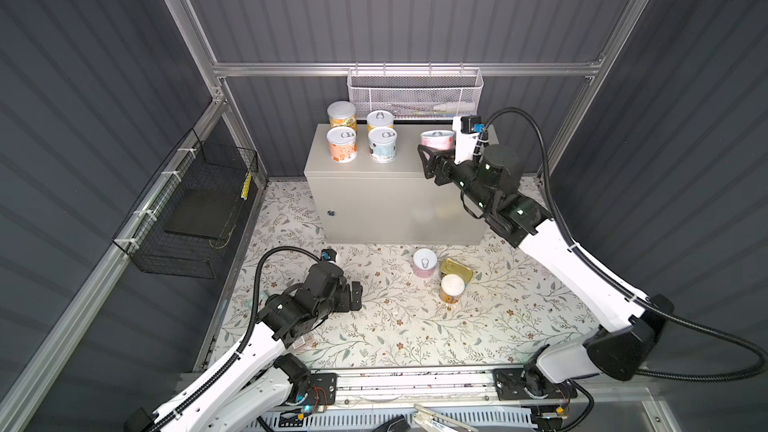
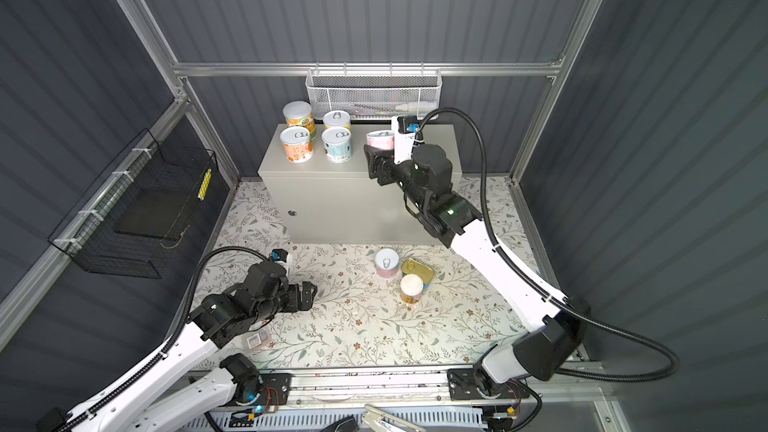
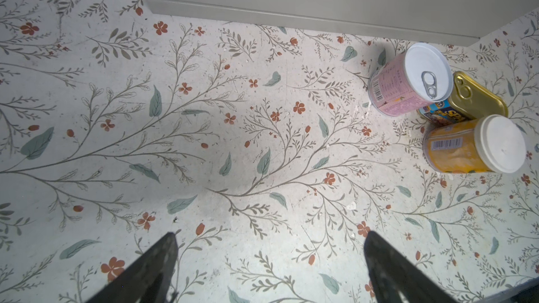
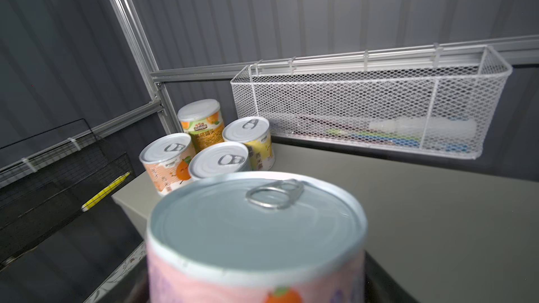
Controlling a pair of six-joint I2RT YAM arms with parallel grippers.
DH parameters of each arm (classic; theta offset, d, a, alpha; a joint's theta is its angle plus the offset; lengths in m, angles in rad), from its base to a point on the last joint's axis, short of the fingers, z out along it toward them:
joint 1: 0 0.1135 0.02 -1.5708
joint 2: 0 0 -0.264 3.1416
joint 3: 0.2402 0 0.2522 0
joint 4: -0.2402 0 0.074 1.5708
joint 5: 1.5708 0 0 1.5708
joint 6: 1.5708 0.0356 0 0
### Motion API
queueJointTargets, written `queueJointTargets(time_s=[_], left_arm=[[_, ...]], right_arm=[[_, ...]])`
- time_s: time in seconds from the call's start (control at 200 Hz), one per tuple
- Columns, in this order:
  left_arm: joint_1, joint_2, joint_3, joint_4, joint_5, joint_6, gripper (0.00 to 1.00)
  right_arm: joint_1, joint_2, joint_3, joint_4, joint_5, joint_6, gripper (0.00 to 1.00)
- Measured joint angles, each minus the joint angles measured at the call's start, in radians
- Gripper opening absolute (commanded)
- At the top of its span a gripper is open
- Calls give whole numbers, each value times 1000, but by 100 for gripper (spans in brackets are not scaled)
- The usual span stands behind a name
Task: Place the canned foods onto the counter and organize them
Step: 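Lift the pink can with the right gripper up over the cabinet top, then set the pink can beside the blue-green can and open the right gripper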
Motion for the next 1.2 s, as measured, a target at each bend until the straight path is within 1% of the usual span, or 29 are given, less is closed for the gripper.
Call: queueJointTargets(time_s=[0.105, 0.24, 0.415, 0.495, 0.625, 0.675, 0.75, 0.775, 0.905, 1.026, 1.126, 1.201], left_arm=[[0, 0, 0, 18, 0, 0, 100], [0, 11, -1, 38, -1, 0, 100], [0, 56, -11, 69, -11, 1, 100], [0, 76, -14, 76, -18, 1, 100], [0, 96, -14, 91, -26, 1, 100], [0, 98, -14, 94, -27, 0, 100], [0, 100, -14, 100, -30, 0, 100], [0, 102, -14, 102, -30, 0, 100], [0, 118, -8, 104, -30, -5, 100], [0, 123, 2, 98, -26, -21, 100], [0, 108, 6, 88, -21, -44, 100], [0, 83, 6, 79, -18, -56, 100]], right_arm=[[-49, 122, 119, -2, -39, -2, 67], [-89, 262, 244, 0, -57, -17, 68], [-121, 399, 323, 26, -94, -23, 68], [-131, 475, 393, 30, -113, -23, 69], [-144, 570, 522, 17, -142, -10, 73], [-147, 588, 544, 16, -153, -4, 79], [-150, 594, 552, 17, -162, 4, 96], [-150, 594, 552, 19, -163, 17, 99], [-152, 570, 549, 27, -176, 24, 99], [-153, 500, 509, 19, -176, 26, 99], [-153, 402, 450, 0, -168, 21, 99], [-153, 286, 349, -7, -160, 13, 99]])
